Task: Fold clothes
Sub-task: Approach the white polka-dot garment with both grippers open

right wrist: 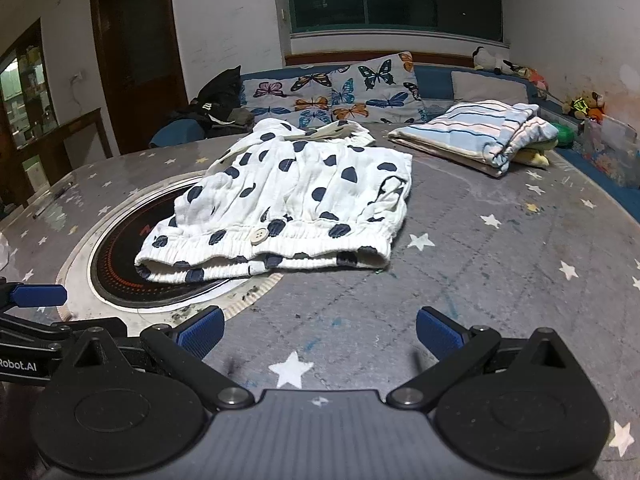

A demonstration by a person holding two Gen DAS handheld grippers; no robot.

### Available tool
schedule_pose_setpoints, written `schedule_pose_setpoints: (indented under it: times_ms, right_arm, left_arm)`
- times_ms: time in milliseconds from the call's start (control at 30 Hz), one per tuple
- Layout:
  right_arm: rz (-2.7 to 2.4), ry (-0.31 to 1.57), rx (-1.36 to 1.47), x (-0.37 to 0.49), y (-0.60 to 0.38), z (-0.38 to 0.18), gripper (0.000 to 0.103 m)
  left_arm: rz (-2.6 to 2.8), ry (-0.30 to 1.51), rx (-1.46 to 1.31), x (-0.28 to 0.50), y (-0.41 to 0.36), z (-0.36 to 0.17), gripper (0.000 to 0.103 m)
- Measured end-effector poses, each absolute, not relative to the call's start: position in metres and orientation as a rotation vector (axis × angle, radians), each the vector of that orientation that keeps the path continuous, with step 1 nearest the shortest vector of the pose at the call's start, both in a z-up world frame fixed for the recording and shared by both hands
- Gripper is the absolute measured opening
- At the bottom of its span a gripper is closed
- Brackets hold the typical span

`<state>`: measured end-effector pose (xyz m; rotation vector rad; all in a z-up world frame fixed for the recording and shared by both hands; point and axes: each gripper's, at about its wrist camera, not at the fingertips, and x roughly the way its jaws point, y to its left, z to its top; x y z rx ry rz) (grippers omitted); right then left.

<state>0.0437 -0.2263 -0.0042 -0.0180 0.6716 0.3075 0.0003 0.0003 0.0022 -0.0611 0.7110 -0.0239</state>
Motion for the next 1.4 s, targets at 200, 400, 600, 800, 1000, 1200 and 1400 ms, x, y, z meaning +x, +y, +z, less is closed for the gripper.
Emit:
schedule_pose_setpoints:
  times_ms: [200, 400, 600, 800, 1000, 1200, 1400]
  right_arm:
    - [0.301, 0.675, -0.017, 0.046, -0.226, -0.005, 0.103]
    - [0.306, 0.677, -0.020, 0.054, -0.218, -0.004, 0.103]
    - [0.318, 0.676, -0.034, 0.061, -0.218, -0.002, 0.103]
    - [0.311, 0.672, -0.051, 0.069, -0.218, 0.000, 0.103]
    - [0.303, 0.665, -0.085, 0.077, -0.222, 0.004, 0.102]
    - [0.282, 0.663, -0.090, 0.093, -0.229, 0.006, 0.099]
    - [0.270, 0.689, -0.037, 0.118, -0.241, 0.004, 0.089]
  left_arm:
    - [-0.031, 0.714, -0.068, 0.003, 0.002, 0.002, 0.103]
    - [-0.032, 0.719, -0.065, 0.013, 0.001, 0.003, 0.103]
    - [-0.019, 0.714, -0.068, 0.025, 0.003, 0.009, 0.103]
    - [-0.006, 0.718, -0.069, 0.040, 0.005, 0.013, 0.103]
    - [0.008, 0.715, -0.093, 0.057, 0.012, 0.016, 0.102]
    - [0.018, 0.751, -0.129, 0.078, 0.022, 0.010, 0.087]
    - [0.028, 0.778, -0.155, 0.097, 0.028, 0.004, 0.079]
